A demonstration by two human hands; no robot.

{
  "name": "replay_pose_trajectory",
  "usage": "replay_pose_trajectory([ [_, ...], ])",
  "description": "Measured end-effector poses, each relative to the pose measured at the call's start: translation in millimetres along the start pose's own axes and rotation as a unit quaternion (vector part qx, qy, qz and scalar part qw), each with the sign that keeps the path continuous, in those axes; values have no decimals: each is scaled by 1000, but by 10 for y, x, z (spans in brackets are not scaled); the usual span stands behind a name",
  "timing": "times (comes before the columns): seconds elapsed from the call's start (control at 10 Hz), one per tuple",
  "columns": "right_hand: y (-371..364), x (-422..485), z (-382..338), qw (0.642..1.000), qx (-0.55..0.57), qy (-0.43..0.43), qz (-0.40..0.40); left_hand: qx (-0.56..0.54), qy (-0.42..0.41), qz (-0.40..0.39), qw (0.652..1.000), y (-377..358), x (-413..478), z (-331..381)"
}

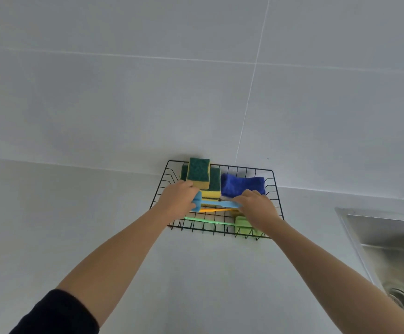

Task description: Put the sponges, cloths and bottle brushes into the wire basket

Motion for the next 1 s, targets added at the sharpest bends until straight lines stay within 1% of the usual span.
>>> replay_pose_trajectory([
  [0.2,-280,416,94,998,29,-12,-57,-3,-6,-56,998,-323,398,-132],
  [0.4,-553,679,104,995,32,5,-100,-11,5,-111,994,-680,627,-259],
  [0.6,-714,837,73,993,47,14,-104,0,10,-131,991,-850,736,-325],
  [0.7,-739,876,80,994,55,16,-95,8,8,-125,992,-888,759,-336],
  [0.8,-777,881,82,993,46,12,-105,27,11,-126,992,-927,773,-326],
  [0.9,-740,872,91,994,50,12,-98,34,-5,-97,995,-900,773,-318],
  [1.0,-645,805,102,992,81,0,-93,6,-3,-79,997,-809,703,-340],
])
Point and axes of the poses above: each hand's wrist, its own x-axis towards the middle knuckle, its own y-axis out of the back of the hand, z = x × y, the point moved 7 cm from there along x, towards the middle knuckle, and after that the axes turned 14 degrees about -z, right-handed, at the moved point
